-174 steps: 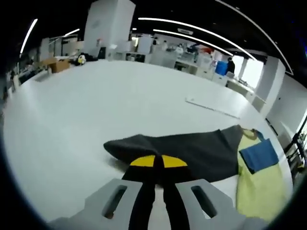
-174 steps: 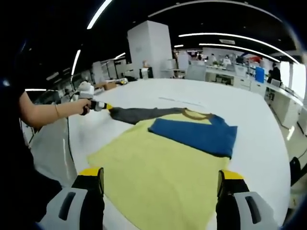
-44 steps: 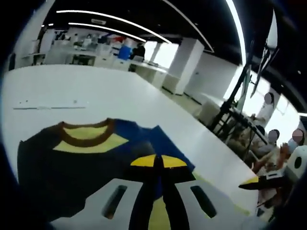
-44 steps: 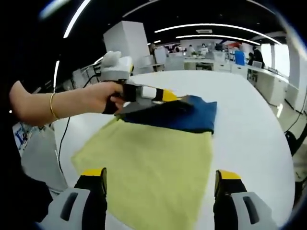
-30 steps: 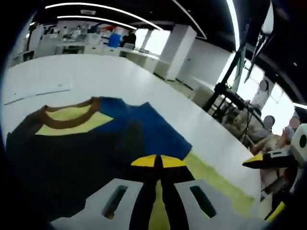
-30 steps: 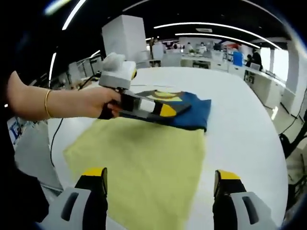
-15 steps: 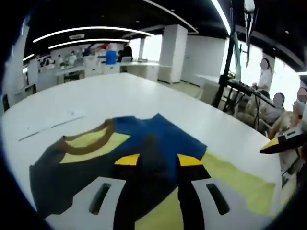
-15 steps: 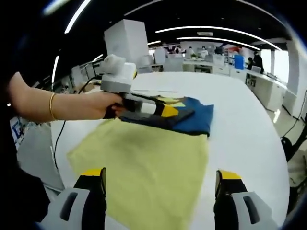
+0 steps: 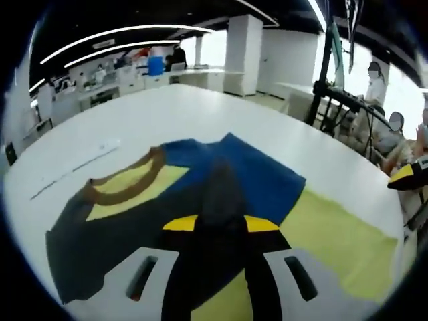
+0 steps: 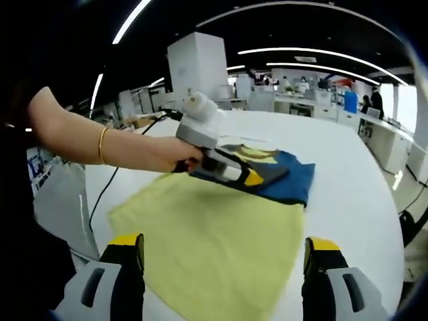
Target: Fold the garment on the visible template until the final outline fits inside the template.
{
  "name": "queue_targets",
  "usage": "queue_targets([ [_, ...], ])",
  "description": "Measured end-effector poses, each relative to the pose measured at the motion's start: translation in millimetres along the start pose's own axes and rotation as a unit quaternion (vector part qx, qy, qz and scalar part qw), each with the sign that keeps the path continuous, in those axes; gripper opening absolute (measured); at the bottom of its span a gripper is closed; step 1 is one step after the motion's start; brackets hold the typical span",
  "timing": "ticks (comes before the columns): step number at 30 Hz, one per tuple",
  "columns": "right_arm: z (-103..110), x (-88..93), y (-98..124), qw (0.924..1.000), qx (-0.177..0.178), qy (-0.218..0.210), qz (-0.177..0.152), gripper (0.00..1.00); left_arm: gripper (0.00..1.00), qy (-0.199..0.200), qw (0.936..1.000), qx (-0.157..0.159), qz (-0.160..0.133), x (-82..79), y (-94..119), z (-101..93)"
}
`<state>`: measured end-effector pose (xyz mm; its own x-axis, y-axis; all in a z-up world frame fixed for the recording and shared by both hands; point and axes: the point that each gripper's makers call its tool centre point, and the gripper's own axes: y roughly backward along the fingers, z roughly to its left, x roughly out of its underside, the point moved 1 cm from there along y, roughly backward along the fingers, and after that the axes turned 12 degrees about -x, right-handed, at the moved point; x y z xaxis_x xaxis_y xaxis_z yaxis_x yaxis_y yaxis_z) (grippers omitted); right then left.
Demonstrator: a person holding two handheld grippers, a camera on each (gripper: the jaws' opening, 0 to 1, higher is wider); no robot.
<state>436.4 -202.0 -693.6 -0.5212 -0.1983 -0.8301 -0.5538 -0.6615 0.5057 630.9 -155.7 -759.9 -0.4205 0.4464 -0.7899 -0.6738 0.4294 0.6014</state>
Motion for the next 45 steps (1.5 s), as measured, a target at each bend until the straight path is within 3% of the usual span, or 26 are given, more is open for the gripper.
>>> queue_targets([
  [5, 3, 0.6, -2, 1.0000, -0.007, 0.001, 0.000, 0.99, 0.18, 0.031, 0.9995, 0.003, -0.001, -2.6, 0, 2.3],
  [9, 5, -0.8, -1, 0.9999, -0.009, 0.000, -0.006, 0.98, 0.06, 0.051, 0.9987, -0.001, 0.004, -2.5, 1, 7.3],
  [10, 4, -0.2, -1, 1.0000, -0.008, 0.000, -0.005, 0.98, 0.02, 0.075, 0.9970, 0.017, 0.002, -4.5, 2, 1.5],
  [14, 3, 1.4, 1, 1.0000, -0.006, -0.001, -0.004, 0.98, 0.00, 0.078, 0.9967, 0.021, 0.000, -8.7, 4, -0.4],
  [17, 4, 1.6, 3, 0.9999, -0.006, -0.004, -0.008, 0.98, 0.00, 0.098, 0.9942, 0.041, -0.014, -18.3, 8, -11.5],
  [20, 4, 2.7, 3, 1.0000, -0.005, -0.004, -0.007, 0.98, 0.00, 0.092, 0.9934, 0.063, -0.027, -25.4, 12, -27.3],
  [24, 4, 3.8, 4, 1.0000, -0.004, -0.006, -0.006, 0.98, 0.01, 0.109, 0.9838, 0.139, -0.031, -30.6, 19, -62.9],
  [26, 4, 4.6, 4, 1.0000, -0.005, -0.006, -0.005, 0.98, 0.06, 0.116, 0.9790, 0.166, -0.025, -27.9, 21, -75.3],
  [30, 5, 5.8, 5, 1.0000, -0.004, -0.008, -0.002, 0.98, 0.12, 0.076, 0.9821, 0.171, -0.024, -21.7, 24, -81.1],
  [33, 5, 4.7, 6, 0.9999, -0.007, -0.011, -0.007, 0.98, 0.31, 0.064, 0.9829, 0.167, -0.043, -25.7, 30, -78.1],
  [36, 6, 2.9, 6, 0.9999, -0.011, -0.009, -0.009, 0.98, 0.40, 0.064, 0.9784, 0.184, -0.069, -32.9, 39, -76.7],
  [38, 7, 1.0, 6, 0.9998, -0.016, -0.004, -0.010, 0.99, 0.49, 0.033, 0.9812, 0.174, -0.076, -32.0, 42, -71.5],
  [42, 11, 0.1, 5, 0.9995, -0.032, 0.002, -0.004, 0.99, 0.64, 0.033, 0.9812, 0.169, -0.087, -33.0, 52, -62.6],
  [45, 16, -0.3, 4, 0.9989, -0.046, 0.004, 0.000, 0.98, 0.77, -0.007, 0.9839, 0.155, -0.088, -28.4, 58, -54.2],
])
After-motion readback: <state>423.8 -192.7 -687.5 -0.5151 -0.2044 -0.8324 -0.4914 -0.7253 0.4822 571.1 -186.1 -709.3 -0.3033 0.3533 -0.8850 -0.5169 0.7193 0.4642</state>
